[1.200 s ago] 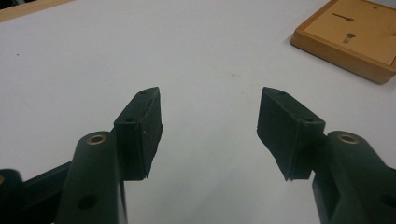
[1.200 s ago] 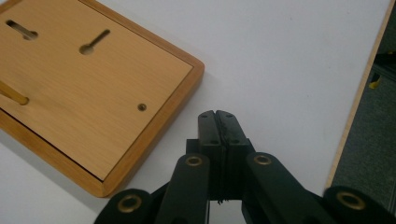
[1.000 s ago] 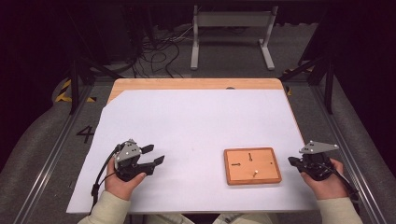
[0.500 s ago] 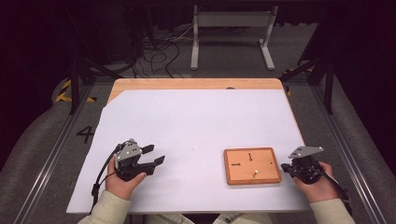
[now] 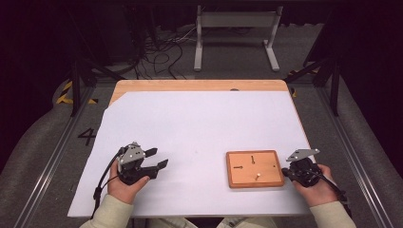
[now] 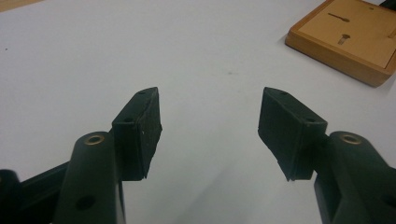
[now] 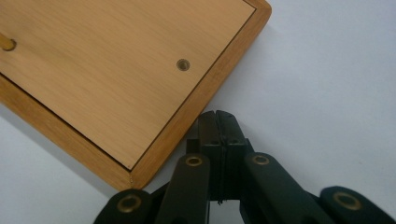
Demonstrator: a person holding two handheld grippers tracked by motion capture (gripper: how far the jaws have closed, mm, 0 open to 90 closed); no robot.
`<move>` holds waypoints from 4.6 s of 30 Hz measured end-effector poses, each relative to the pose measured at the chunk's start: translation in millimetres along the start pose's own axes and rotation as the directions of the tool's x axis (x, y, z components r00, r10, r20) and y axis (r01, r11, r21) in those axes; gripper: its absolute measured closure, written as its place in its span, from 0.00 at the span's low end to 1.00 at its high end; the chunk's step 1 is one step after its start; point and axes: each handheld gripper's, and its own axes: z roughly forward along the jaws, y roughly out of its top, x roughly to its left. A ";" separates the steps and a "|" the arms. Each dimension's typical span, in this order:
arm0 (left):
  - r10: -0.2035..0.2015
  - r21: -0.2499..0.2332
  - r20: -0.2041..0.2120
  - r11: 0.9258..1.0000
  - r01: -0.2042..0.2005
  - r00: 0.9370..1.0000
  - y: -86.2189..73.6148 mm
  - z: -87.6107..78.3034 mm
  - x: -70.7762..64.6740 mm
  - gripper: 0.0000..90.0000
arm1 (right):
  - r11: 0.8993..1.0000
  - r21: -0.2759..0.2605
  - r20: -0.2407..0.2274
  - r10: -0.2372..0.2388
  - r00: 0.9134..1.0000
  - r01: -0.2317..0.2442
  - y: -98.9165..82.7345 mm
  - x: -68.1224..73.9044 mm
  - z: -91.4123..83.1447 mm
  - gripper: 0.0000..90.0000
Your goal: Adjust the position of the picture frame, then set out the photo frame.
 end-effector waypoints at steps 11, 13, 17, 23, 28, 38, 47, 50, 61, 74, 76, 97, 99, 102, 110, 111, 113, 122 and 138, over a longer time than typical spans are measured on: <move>0.009 0.006 0.000 1.000 -0.009 1.000 0.0 0.7 -0.8 0.44 | 0.997 -0.025 -0.053 -0.073 0.996 0.072 26.7 22.3 15.0 1.00; 0.009 0.007 0.000 1.000 -0.009 1.000 0.0 0.8 -0.5 0.44 | 0.996 -0.028 -0.068 -0.087 0.994 0.086 32.5 26.7 18.2 1.00; 0.017 0.012 0.001 1.000 -0.017 1.000 0.1 1.7 -0.7 0.44 | 0.992 -0.036 -0.088 -0.120 0.989 0.117 45.7 37.0 25.3 1.00; 0.020 0.019 0.018 1.000 -0.020 1.000 0.1 4.1 -3.3 0.45 | 0.987 -0.050 -0.112 -0.155 0.982 0.150 63.2 50.3 34.9 1.00; 0.035 0.025 0.025 0.999 -0.036 0.999 1.0 5.6 -6.1 0.45 | 0.983 -0.064 -0.130 -0.182 0.975 0.175 75.7 62.0 41.8 1.00; 0.081 0.069 0.204 0.993 -0.096 0.976 7.5 8.3 -30.2 0.60 | 0.959 -0.156 -0.181 -0.265 0.947 0.238 79.1 71.0 15.8 1.00; 0.122 0.126 0.358 0.976 -0.177 0.926 9.8 18.5 -52.3 0.85 | 0.934 -0.182 -0.264 -0.349 0.899 0.308 79.2 91.5 11.1 1.00; 0.119 0.131 0.356 0.976 -0.175 0.927 9.8 18.9 -51.5 0.87 | 0.931 -0.187 -0.298 -0.358 0.885 0.313 79.0 95.7 13.6 1.00; 0.121 0.178 0.415 0.961 -0.211 0.902 5.2 38.5 -63.5 0.96 | 0.928 -0.170 -0.351 -0.372 0.859 0.332 77.7 106.3 26.5 1.00; 0.139 0.269 0.352 0.932 -0.242 0.926 -0.4 58.3 -68.3 1.00 | 0.930 -0.143 -0.373 -0.369 0.852 0.340 75.8 109.5 37.0 1.00; 0.139 0.280 0.359 0.927 -0.248 0.923 -1.1 61.3 -68.3 1.00 | 0.930 -0.139 -0.373 -0.368 0.851 0.341 75.7 109.9 38.5 1.00; 0.125 0.255 0.244 0.948 -0.188 0.962 19.3 96.5 -40.9 1.00 | 0.958 -0.177 -0.280 -0.269 0.921 0.226 95.2 80.2 59.3 1.00; 0.127 0.252 0.240 0.949 -0.188 0.963 20.4 98.6 -39.0 1.00 | 0.959 -0.181 -0.268 -0.260 0.928 0.216 96.8 77.9 61.2 1.00; 0.130 0.250 0.245 0.949 -0.192 0.961 20.7 98.0 -38.4 0.99 | 0.963 -0.187 -0.269 -0.238 0.933 0.192 97.1 76.1 62.6 1.00; 0.182 0.205 0.177 0.954 -0.218 0.967 24.0 80.9 -38.4 0.77 | 0.948 -0.250 -0.245 -0.257 0.935 0.195 95.2 69.3 45.3 0.94; 0.186 0.205 0.166 0.954 -0.219 0.968 23.8 79.3 -38.5 0.75 | 0.946 -0.258 -0.239 -0.261 0.935 0.198 94.9 68.1 43.7 0.94; 0.184 0.200 0.168 0.955 -0.216 0.968 24.1 77.5 -38.1 0.72 | 0.943 -0.268 -0.232 -0.262 0.937 0.198 94.3 66.9 41.3 0.93; 0.101 0.095 0.132 0.989 -0.114 0.986 27.5 58.1 -29.3 0.63 | 0.930 -0.336 -0.259 -0.242 0.935 0.148 93.6 58.3 25.0 0.82; 0.064 0.065 0.002 0.996 -0.064 0.998 24.4 35.7 -3.0 0.52 | 0.899 -0.406 -0.301 -0.299 0.905 0.162 113.2 70.3 26.5 0.73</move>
